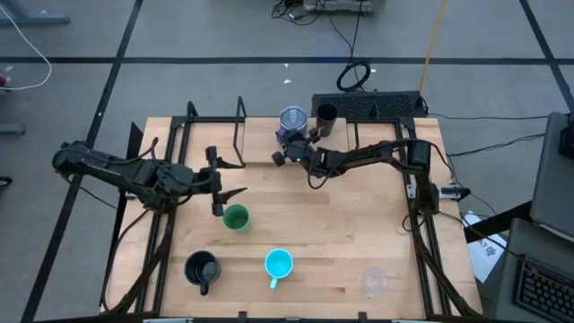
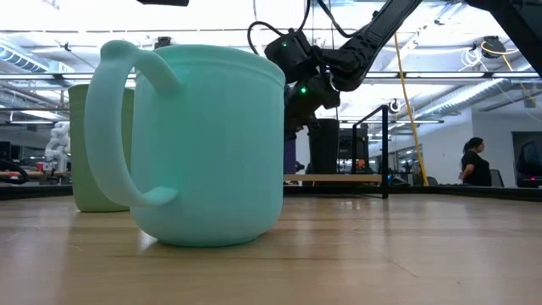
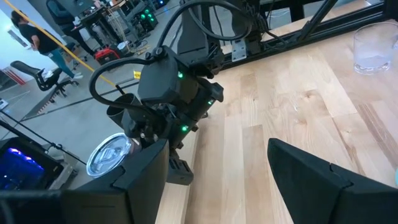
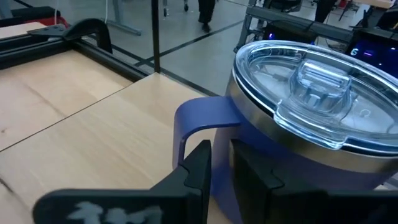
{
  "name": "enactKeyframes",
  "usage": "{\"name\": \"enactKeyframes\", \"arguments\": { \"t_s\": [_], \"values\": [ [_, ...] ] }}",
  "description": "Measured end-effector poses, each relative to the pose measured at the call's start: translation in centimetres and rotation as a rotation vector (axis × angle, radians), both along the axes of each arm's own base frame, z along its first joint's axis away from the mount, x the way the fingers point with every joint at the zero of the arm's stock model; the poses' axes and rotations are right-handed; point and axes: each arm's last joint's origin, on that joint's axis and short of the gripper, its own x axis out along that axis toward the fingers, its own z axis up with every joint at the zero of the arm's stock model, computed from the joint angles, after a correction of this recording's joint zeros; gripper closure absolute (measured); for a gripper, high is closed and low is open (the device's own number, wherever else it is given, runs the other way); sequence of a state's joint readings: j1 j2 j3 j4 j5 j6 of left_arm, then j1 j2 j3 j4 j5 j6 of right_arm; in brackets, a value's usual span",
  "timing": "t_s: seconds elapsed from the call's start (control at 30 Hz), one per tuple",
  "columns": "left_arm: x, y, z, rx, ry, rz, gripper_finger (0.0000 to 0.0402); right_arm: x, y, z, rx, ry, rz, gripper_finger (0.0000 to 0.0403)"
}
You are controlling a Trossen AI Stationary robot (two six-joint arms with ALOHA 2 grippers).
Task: Stack small to large cups/mugs on shelf
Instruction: Put the purple mug on the shelf
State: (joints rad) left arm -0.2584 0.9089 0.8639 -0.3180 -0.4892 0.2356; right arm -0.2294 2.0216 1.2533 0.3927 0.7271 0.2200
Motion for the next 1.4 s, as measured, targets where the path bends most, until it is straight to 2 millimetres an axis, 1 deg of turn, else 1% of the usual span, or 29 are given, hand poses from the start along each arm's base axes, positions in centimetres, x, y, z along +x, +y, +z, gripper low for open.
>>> {"name": "enactKeyframes", "arguments": {
  "t_s": [0.67, 1.23, 1.4],
  "values": [
    [0.0, 0.0, 0.0, 0.0, 0.0, 0.0, 0.0128, -0.4, -1.5, 0.0, 0.006, 0.0, -0.012, 0.0356],
    [0.0, 0.0, 0.0, 0.0, 0.0, 0.0, 0.0128, -0.3, -1.6, 0.3, -0.026, -0.003, 0.001, 0.0355],
    [0.0, 0.0, 0.0, -0.001, 0.001, 0.0, 0.0128, -0.2, -0.7, 0.7, -0.042, 0.03, 0.032, 0.0355]
  ]
}}
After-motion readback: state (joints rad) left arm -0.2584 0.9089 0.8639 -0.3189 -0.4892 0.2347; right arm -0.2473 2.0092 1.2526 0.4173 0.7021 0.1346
